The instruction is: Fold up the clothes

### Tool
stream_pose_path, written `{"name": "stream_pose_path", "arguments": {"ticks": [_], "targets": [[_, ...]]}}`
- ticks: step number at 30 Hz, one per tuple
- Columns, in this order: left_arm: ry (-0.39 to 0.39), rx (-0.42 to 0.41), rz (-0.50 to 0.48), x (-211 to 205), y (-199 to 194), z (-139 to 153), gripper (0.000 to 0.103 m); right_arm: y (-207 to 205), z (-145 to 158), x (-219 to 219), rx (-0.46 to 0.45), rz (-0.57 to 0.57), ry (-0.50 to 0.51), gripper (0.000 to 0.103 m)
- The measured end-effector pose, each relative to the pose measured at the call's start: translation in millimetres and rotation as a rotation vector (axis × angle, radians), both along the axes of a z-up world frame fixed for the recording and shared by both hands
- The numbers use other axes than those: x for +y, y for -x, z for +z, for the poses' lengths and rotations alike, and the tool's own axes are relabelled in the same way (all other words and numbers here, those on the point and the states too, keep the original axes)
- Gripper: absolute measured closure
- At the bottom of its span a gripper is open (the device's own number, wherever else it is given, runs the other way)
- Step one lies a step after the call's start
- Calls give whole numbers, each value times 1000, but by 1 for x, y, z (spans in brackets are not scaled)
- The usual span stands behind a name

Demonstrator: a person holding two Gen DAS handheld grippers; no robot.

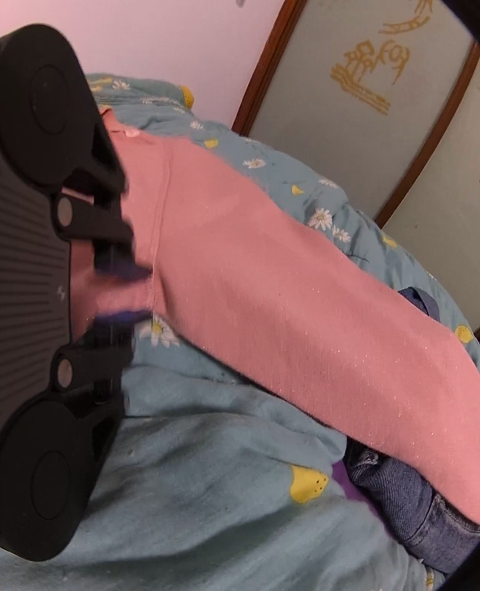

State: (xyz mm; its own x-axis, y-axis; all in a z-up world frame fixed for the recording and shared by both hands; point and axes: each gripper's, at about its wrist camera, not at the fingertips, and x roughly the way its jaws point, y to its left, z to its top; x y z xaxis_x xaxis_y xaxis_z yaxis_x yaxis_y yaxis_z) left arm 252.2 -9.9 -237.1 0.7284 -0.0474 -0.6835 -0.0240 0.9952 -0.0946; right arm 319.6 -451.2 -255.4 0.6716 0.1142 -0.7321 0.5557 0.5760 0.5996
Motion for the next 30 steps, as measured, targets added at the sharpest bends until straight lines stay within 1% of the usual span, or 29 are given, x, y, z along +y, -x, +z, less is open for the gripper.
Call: {"name": "stream_pose_path", "arguments": {"ticks": [4, 7, 11, 12, 13, 14, 15, 16, 18, 19, 21, 22, 23, 24, 25, 26, 27, 28, 30], "targets": [[-3, -1, -2, 0, 0, 0, 40, 7, 11, -4, 46, -65, 49, 103], [-2, 2, -1, 1, -1, 0, 40, 12, 18, -3, 98, -100, 155, 103], [1, 3, 2, 1, -1, -1, 40, 14, 10, -8, 64, -72, 65, 102], [5, 4, 4, 2, -1, -1, 40, 15, 13, -6, 44, -56, 55, 99], [10, 6, 6, 2, -1, -1, 40, 15, 19, 0, 23, -32, 65, 96], [13, 7, 8, 2, -1, 0, 40, 14, 27, 11, -1, 2, 105, 96], [14, 8, 9, 2, -2, 0, 40, 13, 35, 22, -25, 37, 144, 89], [16, 9, 11, 3, -2, 0, 40, 12, 43, 34, -49, 71, 184, 77], [22, 13, 19, 3, -2, 0, 39, 10, 59, 56, -95, 137, 256, 68], [25, 16, 24, 2, -3, -1, 39, 8, 64, 65, -110, 161, 270, 68], [25, 17, 30, 1, -3, 0, 39, 5, 70, 78, -124, 200, 273, 67], [25, 18, 33, 1, -4, 0, 38, 1, 72, 86, -131, 227, 261, 67], [26, 20, 37, 1, -5, 0, 38, -5, 72, 96, -139, 266, 226, 67], [28, 23, 41, 1, -6, 0, 38, -8, 70, 105, -173, 305, 188, 64], [32, 28, 47, 2, -7, 0, 38, -6, 66, 110, -239, 333, 152, 62], [33, 37, 50, 3, -9, 0, 38, -2, 64, 114, -285, 345, 129, 57], [37, 46, 55, 5, -10, 0, 38, 0, 61, 122, -322, 361, 118, 49], [54, 51, 71, 9, -11, 2, 38, -2, 60, 138, -342, 407, 159, 49], [84, 54, 103, 15, -12, 8, 38, -8, 64, 175, -347, 526, 339, 49]]}}
